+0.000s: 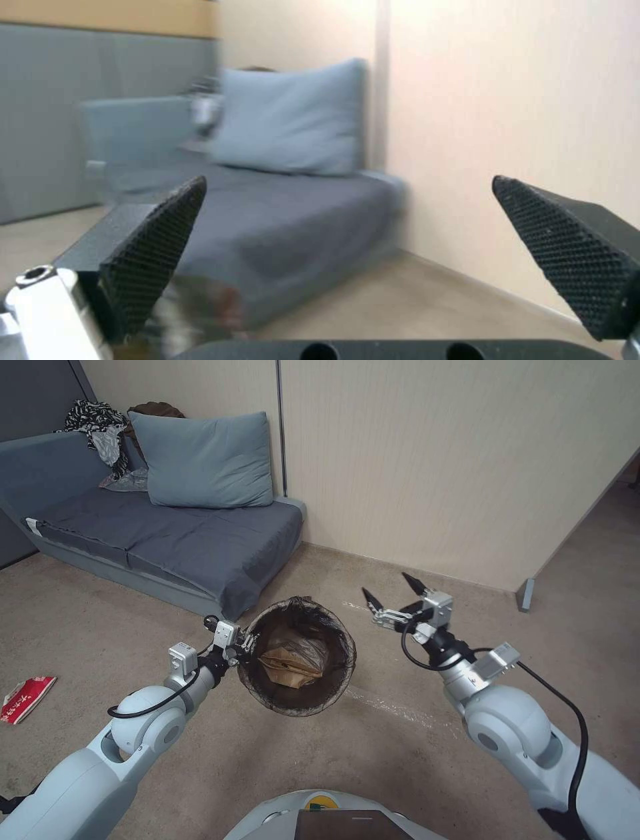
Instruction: Pick up the trash bin, then pick up the garbage from the floor and place it into the trash bin.
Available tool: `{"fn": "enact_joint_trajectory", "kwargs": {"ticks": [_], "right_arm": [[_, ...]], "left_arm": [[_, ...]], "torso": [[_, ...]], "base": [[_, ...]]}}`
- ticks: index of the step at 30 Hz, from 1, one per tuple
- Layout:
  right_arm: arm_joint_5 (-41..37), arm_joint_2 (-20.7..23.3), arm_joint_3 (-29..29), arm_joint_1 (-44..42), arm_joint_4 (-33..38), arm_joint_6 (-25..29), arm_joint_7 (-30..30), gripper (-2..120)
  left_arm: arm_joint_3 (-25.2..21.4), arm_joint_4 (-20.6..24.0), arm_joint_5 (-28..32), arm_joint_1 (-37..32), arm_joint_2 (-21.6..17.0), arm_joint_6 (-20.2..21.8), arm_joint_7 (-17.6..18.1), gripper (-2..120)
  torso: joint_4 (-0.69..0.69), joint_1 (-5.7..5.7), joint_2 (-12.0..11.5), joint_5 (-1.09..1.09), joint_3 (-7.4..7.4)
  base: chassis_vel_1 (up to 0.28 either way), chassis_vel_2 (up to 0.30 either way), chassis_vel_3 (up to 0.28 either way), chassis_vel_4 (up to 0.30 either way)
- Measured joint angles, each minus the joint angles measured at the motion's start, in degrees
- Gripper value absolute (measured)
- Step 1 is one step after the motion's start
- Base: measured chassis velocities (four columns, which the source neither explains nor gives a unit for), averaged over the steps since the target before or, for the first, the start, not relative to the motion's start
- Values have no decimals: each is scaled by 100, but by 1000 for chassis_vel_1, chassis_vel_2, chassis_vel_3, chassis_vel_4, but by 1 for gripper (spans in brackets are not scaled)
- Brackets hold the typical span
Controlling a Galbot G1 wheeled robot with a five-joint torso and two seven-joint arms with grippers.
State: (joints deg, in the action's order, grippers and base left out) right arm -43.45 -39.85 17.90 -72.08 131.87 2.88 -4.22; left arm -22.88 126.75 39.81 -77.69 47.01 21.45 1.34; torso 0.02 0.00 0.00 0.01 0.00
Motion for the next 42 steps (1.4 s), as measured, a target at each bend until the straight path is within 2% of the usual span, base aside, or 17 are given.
{"fn": "enact_joint_trajectory", "kwargs": {"ticks": [2, 4, 6, 7, 9, 10, 12, 13, 14, 16, 18, 27, 42], "right_arm": [[389, -537, 564, -640, 58, -188, -291, 100], [537, -698, 728, -819, 91, -239, -369, 100], [964, -1100, 1097, -1272, 203, -398, -598, 100], [964, -1100, 1097, -1272, 203, -398, -598, 100], [1413, -1463, 1387, -1656, 281, -501, -754, 100], [1413, -1463, 1387, -1656, 281, -501, -754, 100], [2018, -1957, 1609, -2125, 352, -517, -933, 100], [2544, -2339, 1691, -2408, 355, -399, -1018, 100], [2544, -2339, 1691, -2408, 355, -399, -1018, 100], [3155, -2925, 1723, -2793, 320, -183, -1130, 100], [3498, -3318, 1653, -2979, 216, -29, -1257, 100], [4044, -3835, 1438, -3125, -54, 285, -1420, 100], [4016, -3803, 1482, -3082, -63, 357, -1351, 100]], "left_arm": [[-30, 8, -30, -68, 26, -10, 0, 4], [-32, 19, -46, -96, 52, -12, -1, 4], [-34, 54, -87, -180, 142, -17, 0, 4], [-34, 54, -87, -180, 142, -17, 0, 4], [-34, 101, -116, -256, 213, -18, 2, 4], [-34, 101, -116, -256, 213, -18, 2, 4], [-26, 159, -135, -326, 265, -21, 3, 4], [-24, 190, -139, -355, 287, -22, 4, 4], [-24, 190, -139, -355, 287, -22, 4, 4], [-25, 224, -178, -404, 351, -27, 4, 4], [-25, 227, -253, -460, 440, -41, 5, 4], [-42, 220, -308, -513, 514, -53, 7, 4], [-58, 204, -305, -490, 522, -55, 14, 4]], "torso": [[-4, 0, 0, 1, 0], [-4, 0, 0, 0, 0], [-2, 0, 0, 0, 0], [-2, 0, 0, 0, 0], [-2, 0, 0, -1, 0], [-2, 0, 0, -1, 0], [-3, 0, 0, -1, 0], [-3, 0, 0, -1, 0], [-3, 0, 0, -1, 0], [-4, 0, 0, -2, 0], [-1, 0, 0, -2, 0], [-2, 0, 0, -1, 0], [-2, 0, 0, -1, 0]], "base": [[0, 0, 0, 0], [0, 0, 0, 0], [0, 0, 0, 0], [0, 0, 0, 0], [0, 0, 0, 0], [0, 0, 0, 0], [0, 0, 0, 0], [0, 0, 0, 0], [0, 0, 0, 0], [0, 0, 0, 0], [0, 0, 0, 0], [0, 0, 0, 0], [0, 0, 0, 0]]}}
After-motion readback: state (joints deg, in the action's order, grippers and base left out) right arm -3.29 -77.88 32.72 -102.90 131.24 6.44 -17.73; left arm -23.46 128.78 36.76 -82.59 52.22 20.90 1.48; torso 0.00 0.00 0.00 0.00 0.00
